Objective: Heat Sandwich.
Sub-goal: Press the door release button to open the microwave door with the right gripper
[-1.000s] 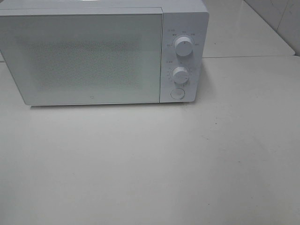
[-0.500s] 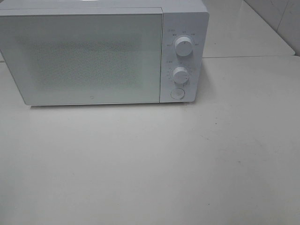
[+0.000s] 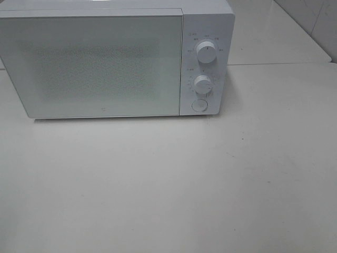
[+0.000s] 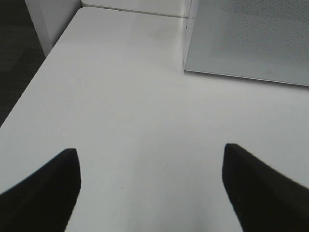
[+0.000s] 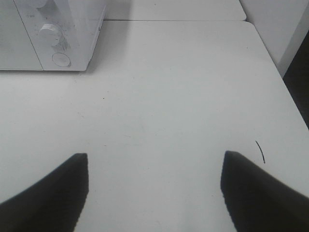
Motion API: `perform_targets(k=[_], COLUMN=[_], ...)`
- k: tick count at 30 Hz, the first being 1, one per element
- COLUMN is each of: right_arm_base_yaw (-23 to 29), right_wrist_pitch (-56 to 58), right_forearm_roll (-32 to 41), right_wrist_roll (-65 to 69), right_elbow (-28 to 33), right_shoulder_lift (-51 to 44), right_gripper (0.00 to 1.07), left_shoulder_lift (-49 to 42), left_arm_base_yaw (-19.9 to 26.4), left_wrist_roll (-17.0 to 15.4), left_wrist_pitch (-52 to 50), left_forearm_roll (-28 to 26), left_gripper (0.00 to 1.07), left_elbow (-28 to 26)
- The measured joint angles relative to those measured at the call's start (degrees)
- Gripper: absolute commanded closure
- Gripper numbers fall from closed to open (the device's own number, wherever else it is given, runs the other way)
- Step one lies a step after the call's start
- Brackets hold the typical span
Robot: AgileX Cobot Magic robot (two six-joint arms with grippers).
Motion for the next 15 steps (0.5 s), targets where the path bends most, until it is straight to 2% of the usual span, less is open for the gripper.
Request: perform_targets(k=[15], right_arm_base_yaw=[0.00], right_wrist_pitch=[0.00], right_forearm_roll=[0.00], right_wrist_roll=[0.40], right_elbow=[0.00], right_shoulder_lift=[0.00], right_gripper=[0.34], left_shoulder_lift=[0.00], left_arm_base_yaw=[0.00], left_wrist_roll=[0.00], left_wrist_pitch=[0.00], left_forearm_roll=[0.00], left_gripper=[0.30], left_elbow=[0.00])
